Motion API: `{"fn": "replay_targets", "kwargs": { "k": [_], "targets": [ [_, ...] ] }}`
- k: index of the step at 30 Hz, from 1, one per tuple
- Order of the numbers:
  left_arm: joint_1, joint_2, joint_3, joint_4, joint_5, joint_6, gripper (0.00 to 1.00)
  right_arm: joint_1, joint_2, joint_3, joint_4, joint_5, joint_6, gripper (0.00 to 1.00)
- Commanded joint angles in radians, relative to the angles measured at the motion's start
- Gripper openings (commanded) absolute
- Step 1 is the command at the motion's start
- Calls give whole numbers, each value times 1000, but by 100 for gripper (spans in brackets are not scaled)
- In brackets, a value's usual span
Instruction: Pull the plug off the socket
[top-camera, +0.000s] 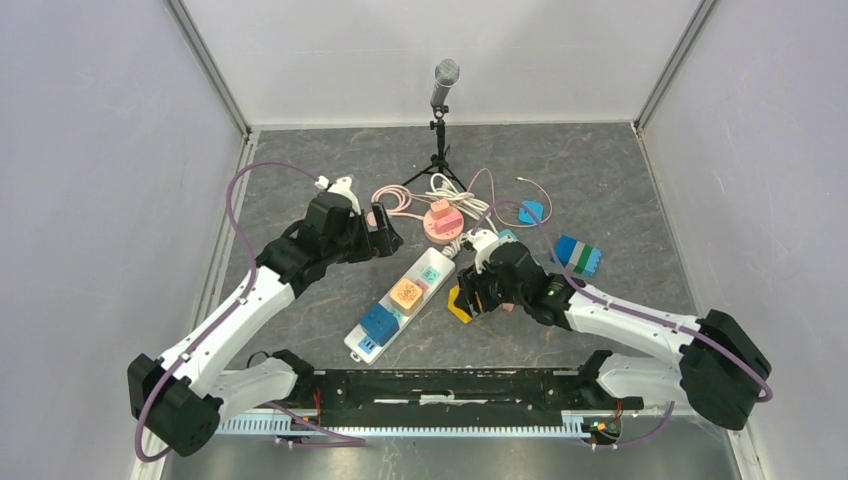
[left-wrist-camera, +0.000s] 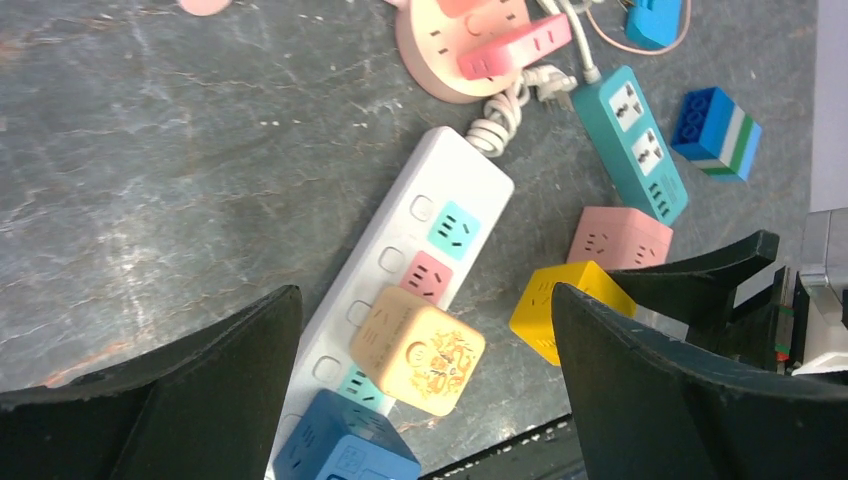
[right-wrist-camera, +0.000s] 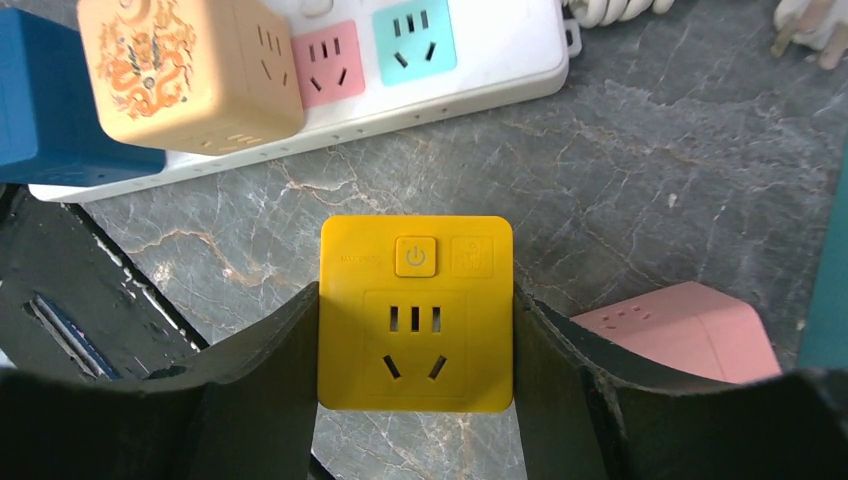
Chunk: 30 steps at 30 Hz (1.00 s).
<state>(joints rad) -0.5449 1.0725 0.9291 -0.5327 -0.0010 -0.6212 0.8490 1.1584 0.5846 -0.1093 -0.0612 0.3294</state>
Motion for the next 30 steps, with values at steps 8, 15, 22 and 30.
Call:
{"fn": "replay_targets", "kwargs": {
  "k": [8, 15, 22, 30],
  "targets": [
    [3, -47, -31, -23, -130, -25, 100, 2, 102, 34, 0, -12, 72, 69],
    [4, -34, -27, -49, -148, -12, 100, 3, 60, 82, -56, 55, 58, 95],
    [5, -40, -37, -48, -164, -21, 100, 7, -84, 57, 45, 20, 14, 98],
    [5, -78, -79, -58, -116, -48, 100, 65, -155, 1, 238, -16, 31, 98]
  ]
}}
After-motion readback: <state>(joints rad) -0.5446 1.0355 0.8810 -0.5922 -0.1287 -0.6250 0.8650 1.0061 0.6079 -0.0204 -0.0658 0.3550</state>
